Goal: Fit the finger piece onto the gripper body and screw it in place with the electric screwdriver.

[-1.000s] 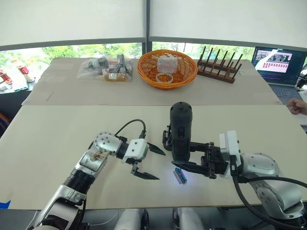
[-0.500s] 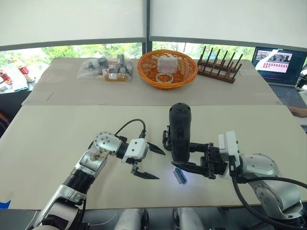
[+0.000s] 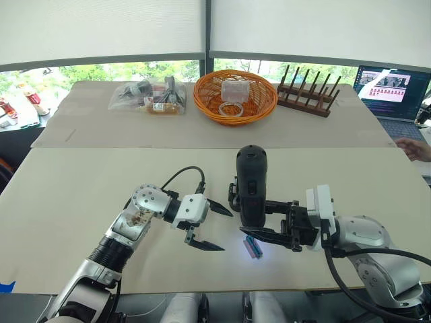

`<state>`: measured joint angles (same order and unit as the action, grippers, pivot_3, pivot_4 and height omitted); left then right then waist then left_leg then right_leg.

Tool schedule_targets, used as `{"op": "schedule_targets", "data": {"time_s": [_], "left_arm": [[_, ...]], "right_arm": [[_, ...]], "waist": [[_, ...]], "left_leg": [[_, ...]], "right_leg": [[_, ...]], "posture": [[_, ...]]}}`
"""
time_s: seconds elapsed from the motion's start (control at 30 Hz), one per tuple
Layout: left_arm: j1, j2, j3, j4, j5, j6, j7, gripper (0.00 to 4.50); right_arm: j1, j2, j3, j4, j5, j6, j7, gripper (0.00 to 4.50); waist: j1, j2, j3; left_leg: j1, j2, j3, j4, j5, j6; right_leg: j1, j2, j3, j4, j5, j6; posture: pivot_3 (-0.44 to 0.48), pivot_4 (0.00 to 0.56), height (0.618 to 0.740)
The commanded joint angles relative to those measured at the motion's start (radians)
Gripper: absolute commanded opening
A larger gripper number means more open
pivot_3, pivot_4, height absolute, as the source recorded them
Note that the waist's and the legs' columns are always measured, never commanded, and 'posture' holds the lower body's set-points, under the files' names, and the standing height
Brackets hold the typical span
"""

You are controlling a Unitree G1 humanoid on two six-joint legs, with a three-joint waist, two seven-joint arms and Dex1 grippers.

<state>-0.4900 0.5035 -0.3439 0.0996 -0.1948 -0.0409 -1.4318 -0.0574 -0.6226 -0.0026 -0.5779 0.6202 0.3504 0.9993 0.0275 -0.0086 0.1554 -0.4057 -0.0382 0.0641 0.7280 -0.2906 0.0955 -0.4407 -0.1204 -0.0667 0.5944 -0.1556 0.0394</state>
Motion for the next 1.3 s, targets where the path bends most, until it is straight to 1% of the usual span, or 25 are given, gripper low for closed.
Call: {"op": "schedule_targets", "data": {"time_s": [0.03,0.43,0.67,0.83,1.0,1.13,1.2,1.3], "left_arm": [[-0.005,-0.003,-0.002,-0.024,-0.009,-0.001,0.005,4.50],[-0.006,-0.001,-0.002,-0.017,-0.010,-0.004,0.006,4.50],[-0.009,0.007,0.004,-0.017,-0.021,0.022,-0.001,4.50],[0.008,0.033,0.017,-0.031,-0.036,0.027,-0.019,4.50],[0.023,0.080,0.061,-0.030,-0.056,0.043,-0.015,4.50],[0.004,0.099,0.112,0.003,-0.083,0.092,0.018,4.50],[-0.023,0.084,0.138,0.051,-0.069,0.054,0.050,4.50],[-0.056,0.039,0.139,0.095,-0.040,0.021,0.106,4.50]], "right_arm": [[-0.008,-0.013,-0.032,-0.007,0.017,-0.021,0.007,1.89],[-0.018,-0.022,-0.034,-0.008,0.030,-0.014,0.008,1.89],[-0.015,-0.006,-0.010,-0.038,0.029,-0.013,-0.011,1.89],[-0.040,-0.013,-0.014,-0.087,0.072,0.029,-0.033,1.89],[-0.073,-0.032,-0.037,-0.114,0.115,0.064,-0.049,1.89],[-0.103,-0.047,-0.056,-0.122,0.156,0.084,-0.058,1.89],[-0.135,-0.051,-0.066,-0.121,0.181,0.092,-0.064,1.89],[-0.186,-0.053,-0.074,-0.106,0.221,0.121,-0.085,1.89]], "waist": [[0.000,0.000,0.000],[0.002,0.000,0.000],[0.002,0.000,0.000],[0.001,0.000,0.000],[0.001,0.000,0.000],[0.001,0.000,0.000],[0.002,0.000,0.000],[0.006,0.000,0.000]], "left_leg": [[0.000,0.000,0.000,0.000,0.000,0.000],[0.000,0.000,0.000,0.000,0.000,0.000],[0.000,0.000,0.000,0.000,0.000,0.000],[0.000,0.000,0.000,0.000,0.000,0.000],[0.000,0.001,0.000,0.000,0.000,0.000],[0.000,0.000,0.000,0.000,0.000,0.000],[0.000,0.000,0.000,0.000,0.000,0.000],[0.000,0.000,0.000,0.000,0.000,0.000]], "right_leg": [[0.000,0.000,0.000,0.000,0.000,0.000],[0.000,-0.001,0.000,0.000,0.000,0.000],[0.000,-0.001,0.000,0.000,0.000,0.000],[0.000,-0.001,0.000,0.000,0.000,0.000],[-0.001,-0.001,0.000,0.000,0.000,0.000],[-0.001,-0.001,0.000,0.000,0.000,0.000],[-0.001,-0.001,0.000,0.000,0.000,0.000],[-0.001,-0.001,-0.001,0.000,0.000,0.000]], "posture": [[0.000,0.150,0.740],[0.000,0.150,0.740],[0.000,0.150,0.740],[0.000,0.150,0.740],[0.000,0.150,0.740],[0.000,0.150,0.740],[0.000,0.150,0.740],[0.000,0.150,0.740]]}}
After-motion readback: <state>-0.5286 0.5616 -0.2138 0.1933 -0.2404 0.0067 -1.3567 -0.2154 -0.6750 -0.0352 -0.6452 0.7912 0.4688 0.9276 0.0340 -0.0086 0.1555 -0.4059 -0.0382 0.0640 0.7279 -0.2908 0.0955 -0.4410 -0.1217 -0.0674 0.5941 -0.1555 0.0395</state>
